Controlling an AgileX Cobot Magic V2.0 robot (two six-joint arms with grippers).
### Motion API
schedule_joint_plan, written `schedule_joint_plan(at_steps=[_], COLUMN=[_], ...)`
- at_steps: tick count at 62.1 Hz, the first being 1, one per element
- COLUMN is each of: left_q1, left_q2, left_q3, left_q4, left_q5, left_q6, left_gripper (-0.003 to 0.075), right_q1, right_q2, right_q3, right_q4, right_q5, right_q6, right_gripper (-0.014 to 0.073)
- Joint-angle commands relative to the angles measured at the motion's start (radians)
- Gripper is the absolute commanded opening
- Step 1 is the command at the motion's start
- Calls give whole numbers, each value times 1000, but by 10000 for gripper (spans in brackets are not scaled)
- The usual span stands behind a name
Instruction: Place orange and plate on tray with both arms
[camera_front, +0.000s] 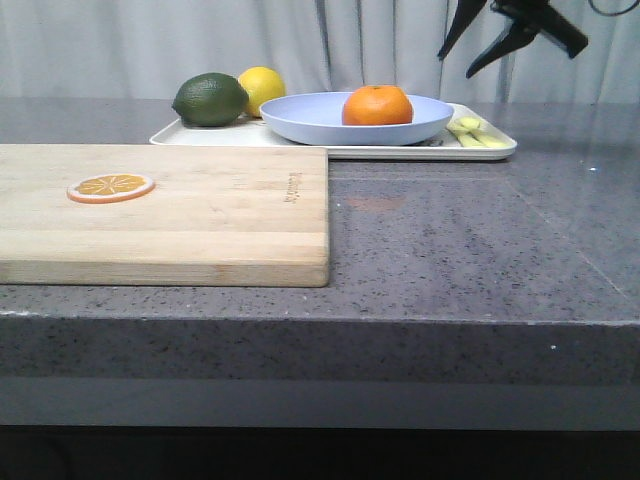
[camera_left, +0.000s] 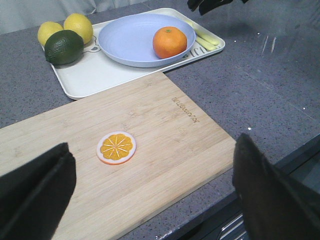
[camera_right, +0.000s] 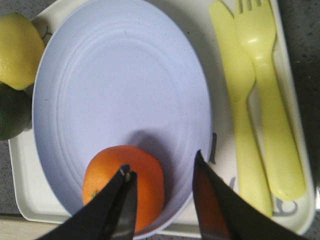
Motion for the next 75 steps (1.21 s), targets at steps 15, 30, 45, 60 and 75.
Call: schedule_joint_plan(at_steps=[15,30,45,60,75], left_q1=[-7,-7,-7,-7,-7], left_q2=[5,5,5,5,5], left_q3=[-23,-23,-23,-23,-23], left_q4=[0,0,0,0,0], left_q5=[-71,-70,-67,-67,-67], left_q6=[-9,-9,-9,-9,-9], left_gripper=[621,621,621,621,621], right_q1=[16,117,202,202,202], right_q2=[-287,-508,-786,-1077,-1363], right_q3=[-34,70,425,830,1180], right_q4=[-131,-269,-420,-482,-513], right_q5=[98,111,-48,-215,-303], right_q6=[-110,-206,-244,-286,-286], right_gripper=[305,305,295,290,290])
